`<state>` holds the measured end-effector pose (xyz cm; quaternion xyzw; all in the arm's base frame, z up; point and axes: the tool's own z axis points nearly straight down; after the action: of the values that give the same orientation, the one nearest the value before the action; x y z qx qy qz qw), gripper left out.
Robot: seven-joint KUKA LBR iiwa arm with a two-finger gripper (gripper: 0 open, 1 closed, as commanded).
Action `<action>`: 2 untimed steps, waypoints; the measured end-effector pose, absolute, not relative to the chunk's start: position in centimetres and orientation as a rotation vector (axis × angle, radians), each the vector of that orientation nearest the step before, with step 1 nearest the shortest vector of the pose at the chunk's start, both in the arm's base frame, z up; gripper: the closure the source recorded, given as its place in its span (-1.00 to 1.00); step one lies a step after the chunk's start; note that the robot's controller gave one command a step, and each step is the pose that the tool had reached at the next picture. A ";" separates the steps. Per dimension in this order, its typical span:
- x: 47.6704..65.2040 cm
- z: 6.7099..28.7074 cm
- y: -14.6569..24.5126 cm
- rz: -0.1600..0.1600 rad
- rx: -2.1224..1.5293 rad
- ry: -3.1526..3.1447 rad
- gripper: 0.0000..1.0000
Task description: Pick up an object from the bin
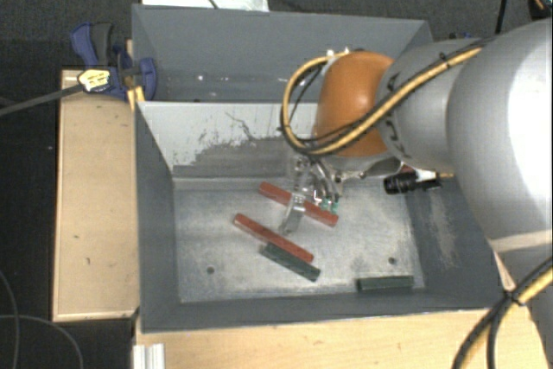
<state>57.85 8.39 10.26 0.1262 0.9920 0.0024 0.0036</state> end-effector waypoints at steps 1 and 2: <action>57.7 11.8 10.1 0.003 0.630 3.073 -1.00; 58.8 6.9 9.7 0.001 0.805 3.038 -1.00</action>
Offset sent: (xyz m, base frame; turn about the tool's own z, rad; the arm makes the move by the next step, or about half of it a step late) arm -0.0022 0.0164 0.0141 0.1524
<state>58.80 9.71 6.94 0.2562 0.9666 0.0003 -0.0007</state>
